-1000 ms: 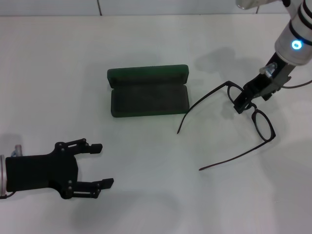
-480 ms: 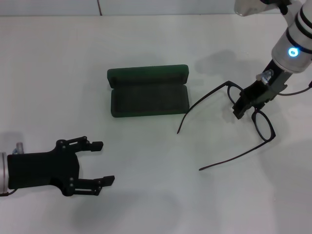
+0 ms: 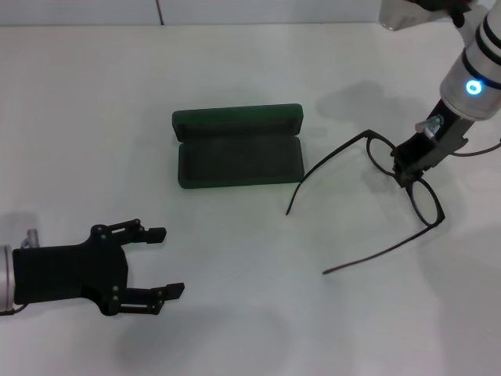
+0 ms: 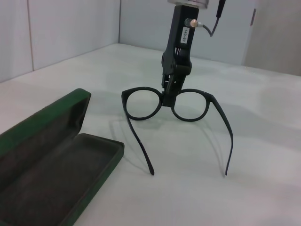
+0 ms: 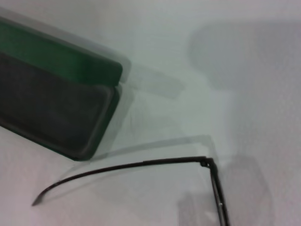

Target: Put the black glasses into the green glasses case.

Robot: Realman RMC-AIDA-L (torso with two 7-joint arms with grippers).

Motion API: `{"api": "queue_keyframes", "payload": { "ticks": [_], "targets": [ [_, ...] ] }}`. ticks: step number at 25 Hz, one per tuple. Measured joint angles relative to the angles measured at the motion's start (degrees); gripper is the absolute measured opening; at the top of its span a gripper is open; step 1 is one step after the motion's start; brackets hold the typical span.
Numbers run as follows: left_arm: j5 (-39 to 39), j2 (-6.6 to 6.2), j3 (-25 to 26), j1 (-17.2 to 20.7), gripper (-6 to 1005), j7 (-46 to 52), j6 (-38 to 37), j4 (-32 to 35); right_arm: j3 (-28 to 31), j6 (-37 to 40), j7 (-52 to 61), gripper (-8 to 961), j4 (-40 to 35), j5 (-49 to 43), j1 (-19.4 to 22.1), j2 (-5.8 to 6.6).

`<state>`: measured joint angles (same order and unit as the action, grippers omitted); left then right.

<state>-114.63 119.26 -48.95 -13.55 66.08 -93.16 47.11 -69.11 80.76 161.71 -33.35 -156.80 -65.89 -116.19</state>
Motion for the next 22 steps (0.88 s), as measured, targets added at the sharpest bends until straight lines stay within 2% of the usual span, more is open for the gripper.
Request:
{"api": "queue_keyframes", "payload": {
  "ticks": [5, 7, 12, 18, 22],
  "targets": [
    [0.1, 0.02, 0.0, 0.0, 893, -0.3, 0.0, -0.1, -1.0, 0.0, 0.4, 254, 0.0, -0.1, -0.2, 0.01],
    [0.2, 0.06, 0.0, 0.0, 893, -0.6, 0.0, -0.5, -1.4, 0.0, 0.4, 84, -0.2, -0.2, -0.2, 0.05],
    [0.3, -0.08, 0.0, -0.6, 893, -0.7, 0.0, -1.6, -3.0, 0.2, 0.3, 81, -2.5, -0.3, 0.5, 0.15],
    [1.2, -0.01, 0.1, -0.6, 894, -0.4, -1.1, -1.7, -3.0, 2.5, -1.1, 81, -15.3, 1.6, 6.8, 0.34],
    [2.3, -0.17, 0.4, -0.6, 894, 0.6, -2.5, -2.1, -0.3, 4.4, -5.3, 81, -18.9, 4.4, 9.1, 0.79]
  ]
}}
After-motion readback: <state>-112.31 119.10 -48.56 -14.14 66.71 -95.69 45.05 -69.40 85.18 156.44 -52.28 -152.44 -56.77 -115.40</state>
